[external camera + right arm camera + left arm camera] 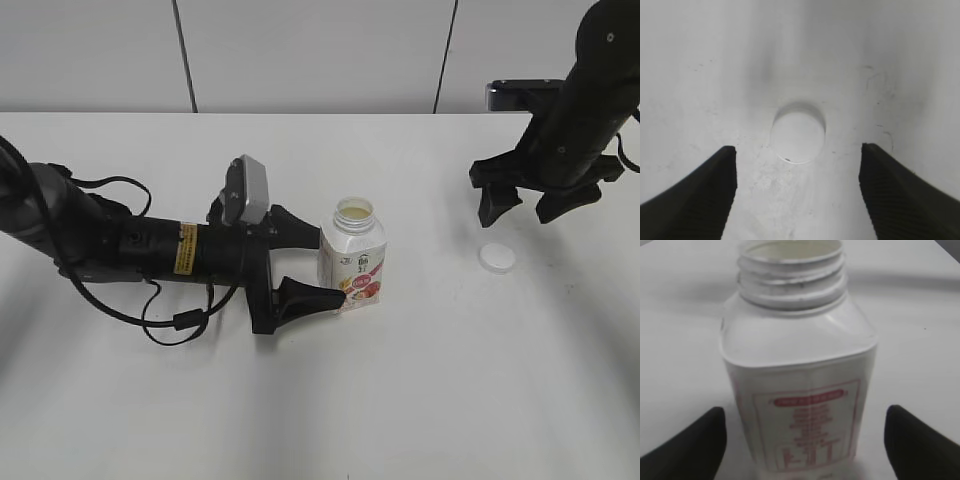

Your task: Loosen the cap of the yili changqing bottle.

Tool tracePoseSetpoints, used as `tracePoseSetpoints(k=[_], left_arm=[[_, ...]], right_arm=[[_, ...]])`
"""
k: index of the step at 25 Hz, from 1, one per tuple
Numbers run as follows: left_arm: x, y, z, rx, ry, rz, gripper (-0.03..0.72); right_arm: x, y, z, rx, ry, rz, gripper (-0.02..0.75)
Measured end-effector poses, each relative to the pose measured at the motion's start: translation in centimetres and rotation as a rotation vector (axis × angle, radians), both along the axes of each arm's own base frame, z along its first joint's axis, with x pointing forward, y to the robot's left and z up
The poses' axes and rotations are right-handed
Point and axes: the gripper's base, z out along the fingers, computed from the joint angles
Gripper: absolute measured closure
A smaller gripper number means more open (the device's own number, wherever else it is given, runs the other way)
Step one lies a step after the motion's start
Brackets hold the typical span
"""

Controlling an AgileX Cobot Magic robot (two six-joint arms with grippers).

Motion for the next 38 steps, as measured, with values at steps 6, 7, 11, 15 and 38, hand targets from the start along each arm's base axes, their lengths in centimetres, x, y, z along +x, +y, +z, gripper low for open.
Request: tracePoseSetpoints(k=[6, 7, 11, 15, 38], left_arm=[[0.4, 1.8, -0.2, 0.03, 0.026, -0.007, 0.101], [0.3, 2.0, -0.1, 0.046, 0.023, -0.027, 0.101], [0.5, 2.8, 1.2, 0.121, -0.012, -0.042, 0.102], [1.4, 3.5, 3.4, 0.198, -0.088, 0.023, 0.102], [4.0, 11.6, 15.6, 0.641, -0.203, 1.054, 0.15]], right_arm=[[-0.4, -0.1, 2.2, 0.006, -0.044, 0.013, 0.143], [-0.4, -0.1, 2.4, 0.004, -0.049, 0.016, 0.143], [-0.6, -0.3, 3.0, -0.019, -0.066, 0.032, 0.143], [-0.5, -0.5, 3.3, -0.04, -0.088, 0.047, 0.143], [2.1, -0.4, 10.3, -0.069, -0.28, 0.066, 0.143]])
